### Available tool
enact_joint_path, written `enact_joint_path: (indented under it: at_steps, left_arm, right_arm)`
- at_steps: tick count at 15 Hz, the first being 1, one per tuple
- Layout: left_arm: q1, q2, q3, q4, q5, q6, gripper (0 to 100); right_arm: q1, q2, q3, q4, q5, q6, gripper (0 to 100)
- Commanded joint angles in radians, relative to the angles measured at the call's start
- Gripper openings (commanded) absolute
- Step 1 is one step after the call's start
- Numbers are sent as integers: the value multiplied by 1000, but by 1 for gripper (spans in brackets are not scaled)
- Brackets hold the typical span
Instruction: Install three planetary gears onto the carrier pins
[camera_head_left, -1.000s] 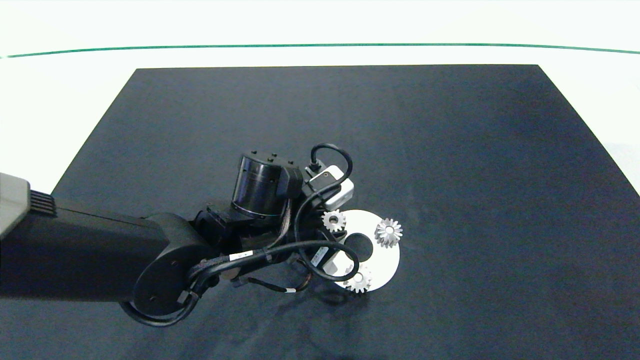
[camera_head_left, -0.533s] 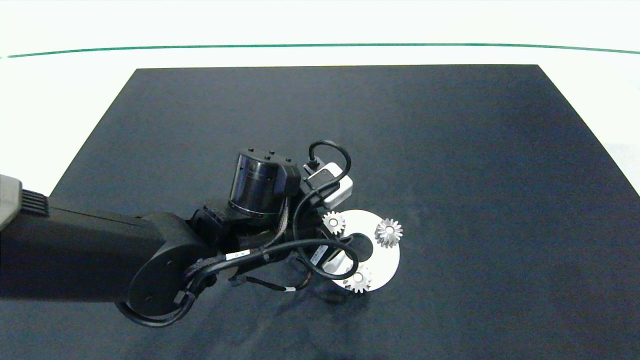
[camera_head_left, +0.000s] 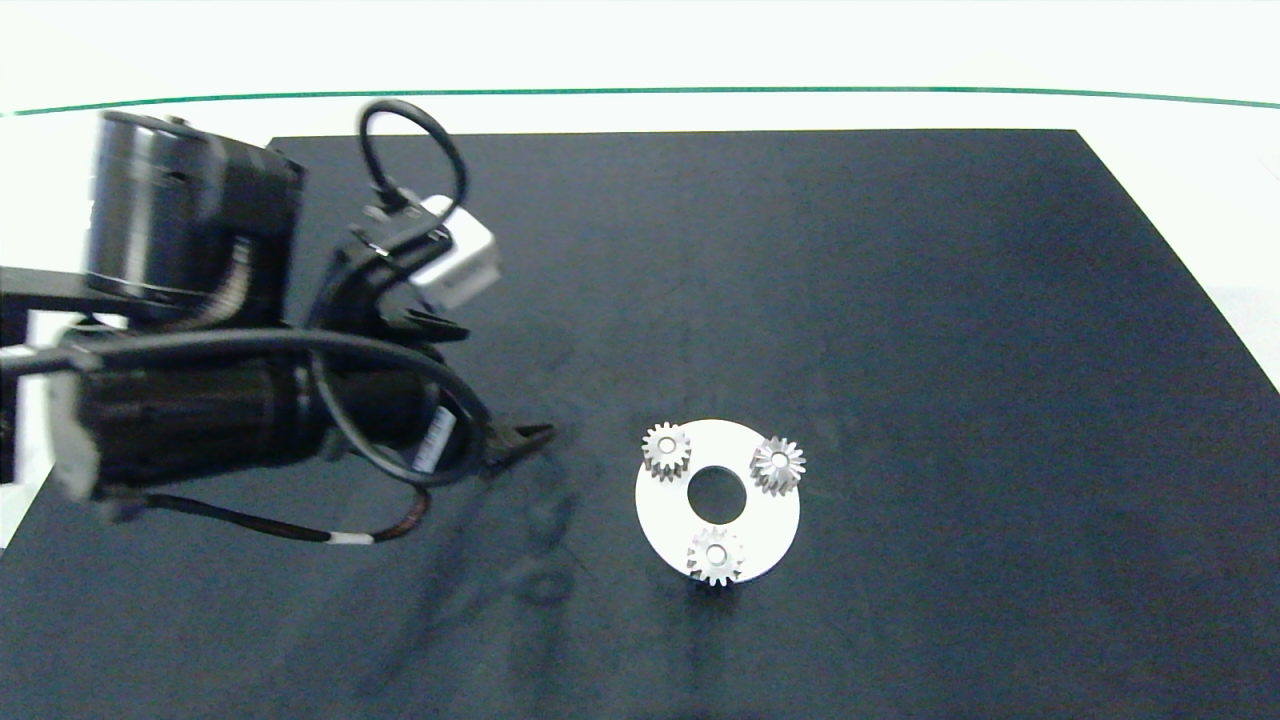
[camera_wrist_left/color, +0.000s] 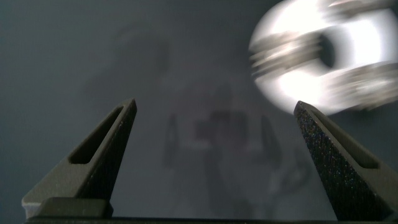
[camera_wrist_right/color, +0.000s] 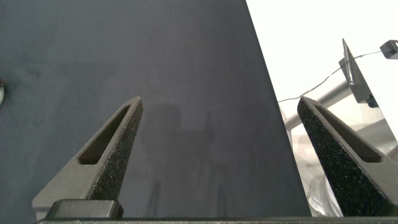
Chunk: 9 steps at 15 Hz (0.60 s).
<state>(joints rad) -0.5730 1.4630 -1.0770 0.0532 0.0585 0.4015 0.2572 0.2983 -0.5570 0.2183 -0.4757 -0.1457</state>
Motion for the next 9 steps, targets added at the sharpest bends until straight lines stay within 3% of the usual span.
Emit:
enact_joint_path:
  at_steps: [1, 2, 4, 6, 7, 8, 9]
  left_arm:
    - [461, -314, -15, 177, -6, -92, 100]
    - [542, -415, 29, 177, -14, -147, 100]
    - [613, -670, 157, 205, -75, -165, 100]
    - [619, -914, 258, 258, -75, -162, 100]
    - [619, -971, 279, 263, -75, -162, 100]
    - [621, -1089, 344, 264, -75, -162, 100]
    - [621, -1165, 394, 264, -74, -161, 100]
  right_arm:
    - [-87, 56, -4, 9, -6, 5, 100]
    - [-131, 62, -3, 9, -6, 5, 100]
    - [-213, 51, -4, 9, -6, 3, 100]
    - [-266, -27, 8, 67, -6, 0, 100]
    - [-268, -56, 9, 99, -6, 0, 100]
    - [-268, -131, 23, 174, -3, 0, 100]
    - [-266, -182, 42, 197, -3, 0, 100]
